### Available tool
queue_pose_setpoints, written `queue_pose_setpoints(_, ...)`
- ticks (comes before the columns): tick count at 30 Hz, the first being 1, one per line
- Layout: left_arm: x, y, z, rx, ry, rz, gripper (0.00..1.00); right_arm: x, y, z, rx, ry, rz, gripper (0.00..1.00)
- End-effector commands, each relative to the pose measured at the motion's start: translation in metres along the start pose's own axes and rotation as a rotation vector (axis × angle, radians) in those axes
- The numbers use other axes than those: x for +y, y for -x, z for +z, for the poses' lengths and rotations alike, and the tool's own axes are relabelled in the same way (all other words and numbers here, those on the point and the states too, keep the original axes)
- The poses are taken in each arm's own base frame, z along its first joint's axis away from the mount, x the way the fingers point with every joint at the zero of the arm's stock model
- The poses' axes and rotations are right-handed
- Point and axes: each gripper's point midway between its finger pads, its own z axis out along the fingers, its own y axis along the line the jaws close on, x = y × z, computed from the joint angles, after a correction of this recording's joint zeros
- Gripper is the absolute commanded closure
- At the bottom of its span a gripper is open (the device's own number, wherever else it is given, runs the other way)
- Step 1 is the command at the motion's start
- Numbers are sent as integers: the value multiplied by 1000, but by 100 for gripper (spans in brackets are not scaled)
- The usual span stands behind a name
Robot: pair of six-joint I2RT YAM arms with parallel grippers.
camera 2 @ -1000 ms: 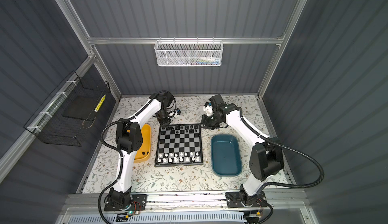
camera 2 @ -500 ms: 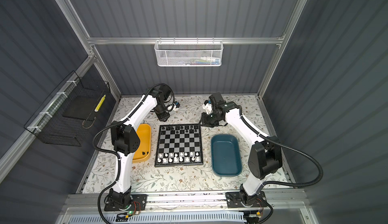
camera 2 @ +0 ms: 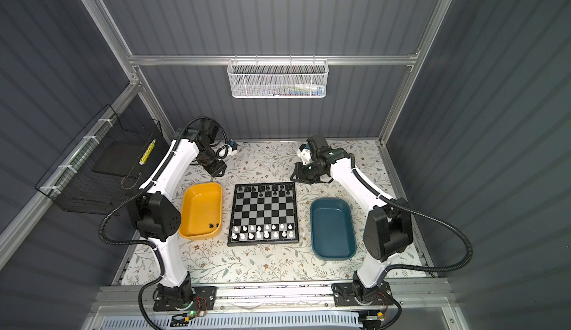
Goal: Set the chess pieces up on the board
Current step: 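Raise the open left gripper and move it back over the yellow tray, then lower the left gripper toward the remaining black pawns in the yellow tray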
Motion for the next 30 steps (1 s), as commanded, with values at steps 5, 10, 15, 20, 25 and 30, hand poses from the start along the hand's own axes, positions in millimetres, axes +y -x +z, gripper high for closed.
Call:
queue_pose_setpoints(5, -6, -28, -2, -18, -57, -103, 46, 4, 10, -7, -45, 9, -6, 73)
queue_pose_setpoints(10, -11, -57, 1, 1, -81, -150, 46, 2, 6, -8, -43, 1, 7, 73)
queue_pose_setpoints(15, -28, -83, 15, 45, -98, -137, 46, 1, 10, -7, -44, -7, 38, 72)
queue_pose_setpoints(20, -40, -97, 29, 74, -120, -150, 48, -1, 13, 0, -21, -17, 61, 73)
queue_pose_setpoints(25, -53, -108, 46, 102, -165, -175, 49, -3, 22, 7, 3, -30, 83, 73)
queue_pose_setpoints(30, -52, -111, 53, 86, -144, -177, 50, -3, 34, 11, 13, -44, 99, 73)
